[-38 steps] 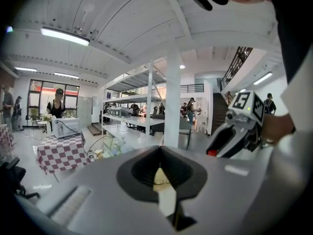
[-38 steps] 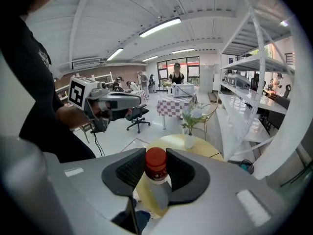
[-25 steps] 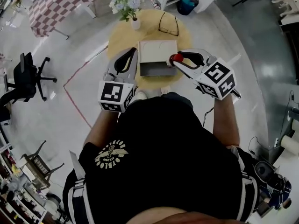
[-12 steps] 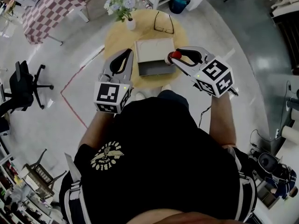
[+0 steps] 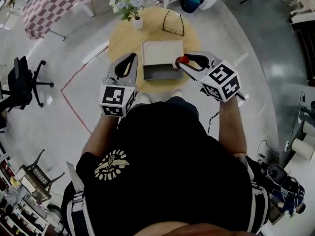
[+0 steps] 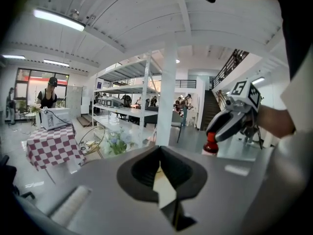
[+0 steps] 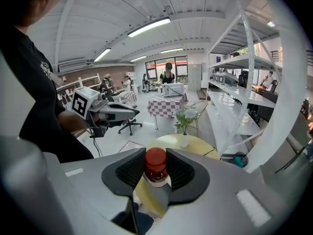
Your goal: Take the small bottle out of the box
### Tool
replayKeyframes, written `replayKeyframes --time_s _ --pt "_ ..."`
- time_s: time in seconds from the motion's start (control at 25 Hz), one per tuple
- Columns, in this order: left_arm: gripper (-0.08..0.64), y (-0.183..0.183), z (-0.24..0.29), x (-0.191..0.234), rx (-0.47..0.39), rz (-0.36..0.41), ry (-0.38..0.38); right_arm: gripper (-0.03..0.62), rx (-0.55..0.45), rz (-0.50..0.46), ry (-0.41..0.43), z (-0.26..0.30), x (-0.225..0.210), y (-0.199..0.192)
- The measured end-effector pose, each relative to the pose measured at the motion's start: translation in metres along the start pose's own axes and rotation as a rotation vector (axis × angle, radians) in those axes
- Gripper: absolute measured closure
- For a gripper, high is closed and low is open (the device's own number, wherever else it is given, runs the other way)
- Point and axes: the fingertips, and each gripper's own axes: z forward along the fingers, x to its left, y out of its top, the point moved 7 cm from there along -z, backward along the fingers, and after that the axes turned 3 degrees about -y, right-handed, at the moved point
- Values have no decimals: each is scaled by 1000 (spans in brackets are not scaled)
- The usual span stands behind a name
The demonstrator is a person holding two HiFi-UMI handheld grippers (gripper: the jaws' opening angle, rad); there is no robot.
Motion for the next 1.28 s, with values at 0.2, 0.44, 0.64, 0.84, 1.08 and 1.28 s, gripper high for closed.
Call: replayKeyframes --time_s 0.2,0.44,0.64,0.84,1.08,1.28 --pt "560 -28 24 -4 71 -39 27 451 51 7 38 25 -13 -30" --pt "560 -57 49 -15 170 -69 61 452 93 -1 68 62 -21 -76" --pt "560 -82 62 -34 257 -104 57 453 131 -6 62 98 -30 -127" --pt "560 -112 79 -44 340 -153 64 452 165 -17 60 134 -35 -175" --pt "560 -124 69 -60 380 -191 110 453 164 -40 48 161 -43 -212" --pt "560 -131 53 -59 392 -217 155 451 120 -60 31 186 -46 -227"
